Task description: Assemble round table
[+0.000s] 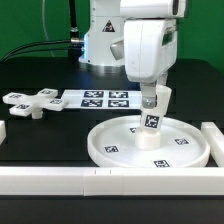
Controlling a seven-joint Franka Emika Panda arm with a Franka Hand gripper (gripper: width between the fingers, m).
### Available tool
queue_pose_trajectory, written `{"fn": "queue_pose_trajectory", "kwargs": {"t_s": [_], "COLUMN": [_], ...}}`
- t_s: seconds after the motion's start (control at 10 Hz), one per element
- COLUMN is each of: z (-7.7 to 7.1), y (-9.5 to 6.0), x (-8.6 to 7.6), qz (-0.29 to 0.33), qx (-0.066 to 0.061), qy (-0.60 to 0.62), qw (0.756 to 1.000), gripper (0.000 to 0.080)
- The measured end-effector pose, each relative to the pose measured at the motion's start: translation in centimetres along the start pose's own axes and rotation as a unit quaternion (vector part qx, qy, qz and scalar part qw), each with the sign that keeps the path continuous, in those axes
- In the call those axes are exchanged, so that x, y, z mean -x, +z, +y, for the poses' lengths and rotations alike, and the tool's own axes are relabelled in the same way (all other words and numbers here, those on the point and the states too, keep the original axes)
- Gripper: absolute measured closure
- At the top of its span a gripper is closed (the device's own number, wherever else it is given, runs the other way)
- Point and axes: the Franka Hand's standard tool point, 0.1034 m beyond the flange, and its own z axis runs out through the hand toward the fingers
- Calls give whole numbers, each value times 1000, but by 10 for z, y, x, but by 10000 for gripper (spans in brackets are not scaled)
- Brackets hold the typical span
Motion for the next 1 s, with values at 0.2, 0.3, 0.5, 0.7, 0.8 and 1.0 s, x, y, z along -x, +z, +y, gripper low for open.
{"fn": "queue_pose_trajectory", "kwargs": {"t_s": [0.2, 0.3, 0.5, 0.7, 0.8, 1.0], "z": [0, -1, -4, -6, -6, -6], "y": [0, 1, 2, 4, 4, 4], "x": [2, 2, 2, 3, 3, 2], "qz": [-7, -10, -16, -17, -17, -17], "qx": [2, 1, 1, -1, -2, -2], "qy": [-66, -81, -123, -129, -129, -123], "qw": [998, 997, 992, 992, 992, 992], "gripper": [151, 151, 151, 151, 151, 274]}}
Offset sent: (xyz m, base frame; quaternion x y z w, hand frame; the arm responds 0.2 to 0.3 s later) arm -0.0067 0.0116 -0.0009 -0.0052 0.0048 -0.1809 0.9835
